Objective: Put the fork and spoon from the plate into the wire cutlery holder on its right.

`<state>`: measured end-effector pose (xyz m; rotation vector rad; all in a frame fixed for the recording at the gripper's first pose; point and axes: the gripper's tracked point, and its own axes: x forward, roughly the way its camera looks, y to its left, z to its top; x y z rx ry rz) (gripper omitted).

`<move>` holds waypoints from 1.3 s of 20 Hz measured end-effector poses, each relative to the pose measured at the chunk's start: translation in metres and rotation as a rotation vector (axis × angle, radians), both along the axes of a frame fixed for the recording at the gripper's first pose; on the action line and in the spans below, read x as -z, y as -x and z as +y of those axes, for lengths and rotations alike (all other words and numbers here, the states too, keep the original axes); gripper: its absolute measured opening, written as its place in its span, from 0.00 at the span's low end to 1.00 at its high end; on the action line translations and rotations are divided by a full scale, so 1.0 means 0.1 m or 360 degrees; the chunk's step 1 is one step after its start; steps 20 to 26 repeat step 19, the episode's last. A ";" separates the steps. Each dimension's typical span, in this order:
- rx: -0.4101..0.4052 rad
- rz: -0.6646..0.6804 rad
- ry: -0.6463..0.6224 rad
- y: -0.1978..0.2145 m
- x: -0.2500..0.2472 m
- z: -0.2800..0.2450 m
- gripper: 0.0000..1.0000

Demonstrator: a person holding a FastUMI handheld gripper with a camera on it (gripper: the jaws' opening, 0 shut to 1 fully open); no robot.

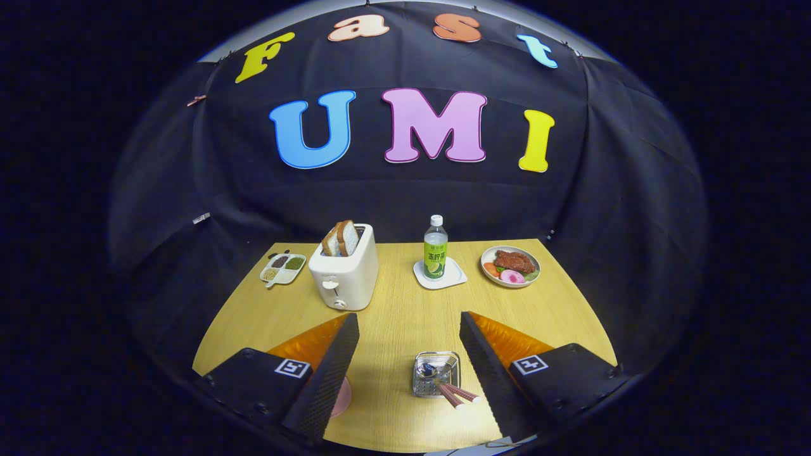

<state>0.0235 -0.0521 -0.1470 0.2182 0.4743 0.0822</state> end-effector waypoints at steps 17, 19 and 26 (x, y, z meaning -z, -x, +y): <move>-0.0003 0.0007 -0.0016 -0.03 -0.04 0.05 1.00; -0.0006 0.0006 -0.0013 -0.04 -0.04 0.04 0.99; -0.0006 0.0006 -0.0013 -0.04 -0.04 0.04 0.99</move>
